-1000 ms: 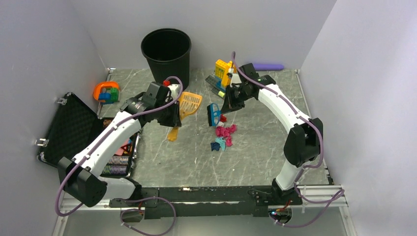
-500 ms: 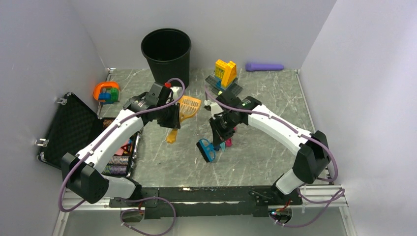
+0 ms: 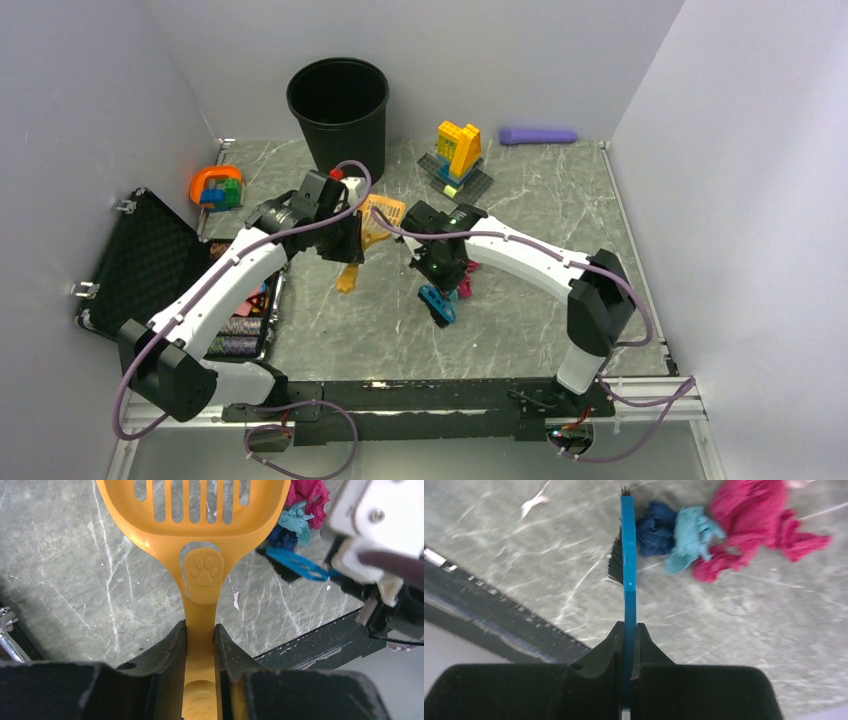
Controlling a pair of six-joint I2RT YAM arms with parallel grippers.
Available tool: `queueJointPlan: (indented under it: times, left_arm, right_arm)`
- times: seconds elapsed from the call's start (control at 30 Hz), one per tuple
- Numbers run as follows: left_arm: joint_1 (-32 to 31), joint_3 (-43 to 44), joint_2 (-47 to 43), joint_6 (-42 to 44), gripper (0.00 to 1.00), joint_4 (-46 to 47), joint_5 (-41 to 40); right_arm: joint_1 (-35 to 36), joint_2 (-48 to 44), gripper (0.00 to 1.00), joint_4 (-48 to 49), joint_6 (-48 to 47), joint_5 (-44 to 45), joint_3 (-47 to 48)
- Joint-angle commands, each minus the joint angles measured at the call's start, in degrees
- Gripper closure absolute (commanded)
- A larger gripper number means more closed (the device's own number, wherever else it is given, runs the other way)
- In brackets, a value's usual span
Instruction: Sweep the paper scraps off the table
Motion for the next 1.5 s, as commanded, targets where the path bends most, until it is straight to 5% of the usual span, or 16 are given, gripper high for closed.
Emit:
queueJointPlan:
  times: [0.0,0.17,0.63,0.97,1.3,1.47]
  left_arm:
    - [-0.2,-0.8,-2.9,0.3,1.0,0.3,-1.3]
    - [-0.1,-2.0,-2.0,0.4,1.0,-0.5,-1.6]
    - [-2.0,-5.6,2.0,7.4,1.0,-2.5,-0.1]
    - [-9.8,-1.0,12.6,10.5,1.0,-6.8,-7.4]
    - [-13.6,2.7,18.7,12.2,1.0,-11.3,-7.4]
    - [-13.9,4.8,21.5,11.0,1.0,-9.9,-4.9]
  right_arm:
    - [0.0,3.5,1.0,-1.4,-2.5,14.8,6.3]
    - [0.0,5.8,1.0,-2.0,-3.0,21.8,11.7]
    - [-1.4,1.6,1.0,-1.8,0.4,15.6,19.6]
    - [-13.9,1.6,1.0,-4.7,9.6,22.6,19.4]
    - [-19.5,14.0,1.0,-11.1,11.8,32.1,24.7]
    - [-19.6,18.8,1.0,-7.2,8.9,28.2,26.1]
